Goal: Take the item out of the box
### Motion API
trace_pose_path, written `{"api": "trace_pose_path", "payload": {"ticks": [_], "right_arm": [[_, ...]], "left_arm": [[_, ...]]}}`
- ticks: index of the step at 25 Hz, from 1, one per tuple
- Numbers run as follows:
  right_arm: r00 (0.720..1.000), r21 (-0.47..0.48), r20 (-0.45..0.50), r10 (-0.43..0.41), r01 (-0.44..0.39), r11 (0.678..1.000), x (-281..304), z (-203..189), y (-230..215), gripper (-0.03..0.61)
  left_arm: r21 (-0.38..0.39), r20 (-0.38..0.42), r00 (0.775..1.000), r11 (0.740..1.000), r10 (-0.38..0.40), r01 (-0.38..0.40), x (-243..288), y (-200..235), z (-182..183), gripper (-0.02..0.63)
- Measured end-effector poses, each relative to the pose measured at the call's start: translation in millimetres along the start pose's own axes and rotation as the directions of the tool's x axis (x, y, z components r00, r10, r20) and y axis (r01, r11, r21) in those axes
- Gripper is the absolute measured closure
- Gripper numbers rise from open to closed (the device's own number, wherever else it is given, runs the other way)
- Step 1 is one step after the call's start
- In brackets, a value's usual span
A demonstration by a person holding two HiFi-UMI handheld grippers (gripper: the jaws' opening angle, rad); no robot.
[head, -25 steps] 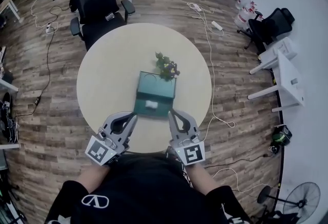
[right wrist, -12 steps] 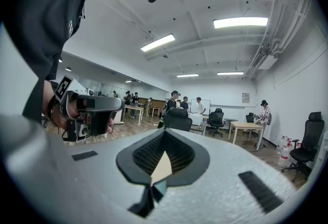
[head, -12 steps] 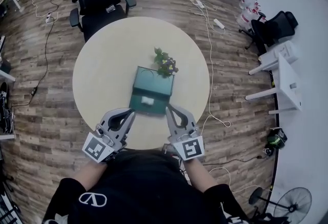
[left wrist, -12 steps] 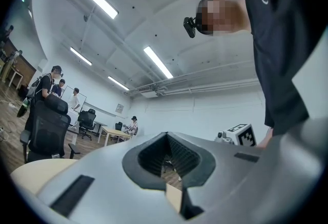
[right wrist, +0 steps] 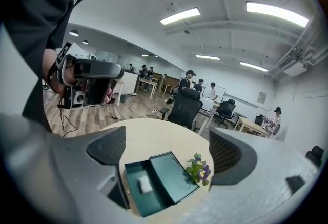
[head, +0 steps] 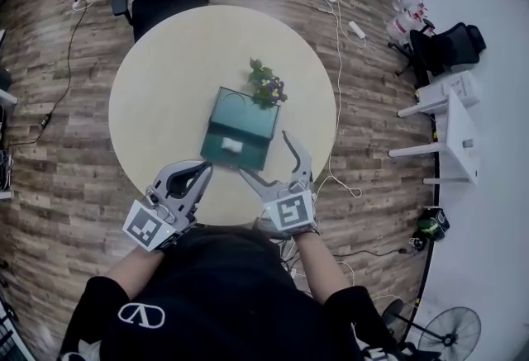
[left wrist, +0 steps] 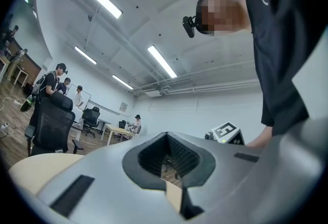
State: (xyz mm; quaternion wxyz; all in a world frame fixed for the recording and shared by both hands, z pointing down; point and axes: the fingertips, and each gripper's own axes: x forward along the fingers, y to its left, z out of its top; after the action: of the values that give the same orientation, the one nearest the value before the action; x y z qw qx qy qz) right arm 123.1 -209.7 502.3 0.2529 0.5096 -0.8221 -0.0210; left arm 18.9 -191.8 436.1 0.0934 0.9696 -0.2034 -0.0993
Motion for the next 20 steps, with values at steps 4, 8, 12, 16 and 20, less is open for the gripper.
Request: {"api": "trace_pose_path", "payload": {"ticks": [4,8,12,16,20], "right_arm": [[0.997,-0.047,-0.069,0.029,-0.032,0.998,15.9,-17.3,-4.2,0.091],[0.988,-0.076,-0.133,0.076,-0.087,0.993,38.4,-44.8,-3.8,0.104],[0.969,-0.093,-0.212,0.124,-0.146,0.985,68.5,-82.3,2.5,0.116],[0.938,-0.105,-0.304,0.168,-0.209,0.972,102.3,-126.4,14.2,0.129],[0.905,-0.116,-0.374,0.201,-0.26,0.959,130.8,-156.7,27.7,0.133]], "left_arm": [[-0.011,-0.008,1.0,1.0,0.019,-0.019,-6.8,1.6,-8.6,0.609],[-0.019,-0.005,0.999,0.999,0.05,-0.05,-13.9,1.7,-12.2,0.609],[-0.021,0.002,0.996,0.996,0.085,-0.085,-23.7,3.6,-16.5,0.609],[-0.043,-0.035,0.992,0.992,0.119,-0.12,-38.8,2.7,-32.3,0.609],[-0.052,-0.041,0.988,0.987,0.149,-0.151,-49.9,8.3,-39.1,0.609]]}}
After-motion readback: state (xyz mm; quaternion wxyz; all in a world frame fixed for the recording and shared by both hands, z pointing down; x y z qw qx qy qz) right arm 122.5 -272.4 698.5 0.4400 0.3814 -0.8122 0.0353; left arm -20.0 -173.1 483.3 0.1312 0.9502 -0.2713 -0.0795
